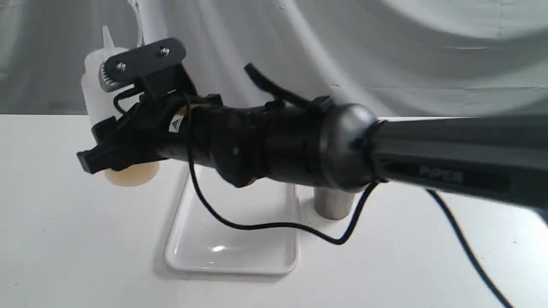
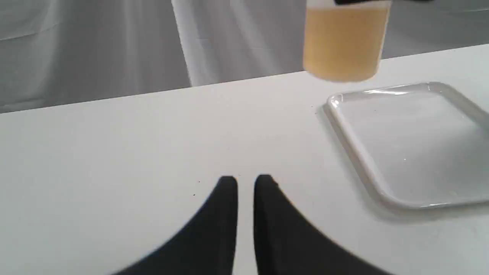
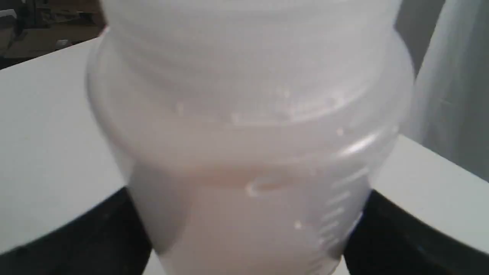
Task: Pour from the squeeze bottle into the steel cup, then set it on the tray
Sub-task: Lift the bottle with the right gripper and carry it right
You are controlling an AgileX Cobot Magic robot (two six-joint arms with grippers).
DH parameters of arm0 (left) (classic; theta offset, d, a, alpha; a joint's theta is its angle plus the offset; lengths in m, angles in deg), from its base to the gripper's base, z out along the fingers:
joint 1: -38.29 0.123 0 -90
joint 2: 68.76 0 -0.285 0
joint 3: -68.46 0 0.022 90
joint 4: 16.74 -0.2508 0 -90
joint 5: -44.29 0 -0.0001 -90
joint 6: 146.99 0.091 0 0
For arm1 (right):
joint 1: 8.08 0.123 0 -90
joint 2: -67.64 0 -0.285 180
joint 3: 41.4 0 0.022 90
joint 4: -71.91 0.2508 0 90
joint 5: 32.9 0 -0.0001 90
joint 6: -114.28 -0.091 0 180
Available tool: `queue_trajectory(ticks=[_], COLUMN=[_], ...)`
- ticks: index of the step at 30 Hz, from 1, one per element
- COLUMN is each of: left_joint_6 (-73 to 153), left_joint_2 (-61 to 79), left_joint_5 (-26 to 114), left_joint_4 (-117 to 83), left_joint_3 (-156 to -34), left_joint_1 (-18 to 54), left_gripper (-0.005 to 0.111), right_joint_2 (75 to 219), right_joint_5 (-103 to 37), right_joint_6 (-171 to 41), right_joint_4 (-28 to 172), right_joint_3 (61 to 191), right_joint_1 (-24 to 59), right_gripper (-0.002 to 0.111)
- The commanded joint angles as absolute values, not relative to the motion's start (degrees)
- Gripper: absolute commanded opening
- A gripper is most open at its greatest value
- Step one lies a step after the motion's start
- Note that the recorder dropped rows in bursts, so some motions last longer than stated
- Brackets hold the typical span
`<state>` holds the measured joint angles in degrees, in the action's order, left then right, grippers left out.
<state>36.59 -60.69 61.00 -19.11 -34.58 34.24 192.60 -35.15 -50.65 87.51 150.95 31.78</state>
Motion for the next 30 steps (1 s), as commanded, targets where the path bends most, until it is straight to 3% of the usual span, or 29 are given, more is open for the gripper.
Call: queue_trajectory(ticks=[1, 19, 30], left_joint_6=[36.49, 36.49, 36.49], left_joint_2=[-60.97, -60.97, -60.97], left_joint_5=[60.63, 60.63, 60.63], left_joint_4=[-19.27, -19.27, -19.27], left_joint_3=[-34.33, -34.33, -34.33], left_joint_1=[34.06, 34.06, 34.06], left_gripper=[0.008, 0.008, 0.008], right_joint_2=[186.73, 156.32, 146.92], right_joint_5=[-35.31, -33.76, -21.09], right_joint_6=[-50.76, -50.76, -54.8], right_joint_4=[84.7, 78.81, 69.07], right_joint_3=[147.44, 121.11, 116.52], right_joint_1=[30.29, 13.41, 0.55], right_gripper=[0.049, 0.049, 0.049])
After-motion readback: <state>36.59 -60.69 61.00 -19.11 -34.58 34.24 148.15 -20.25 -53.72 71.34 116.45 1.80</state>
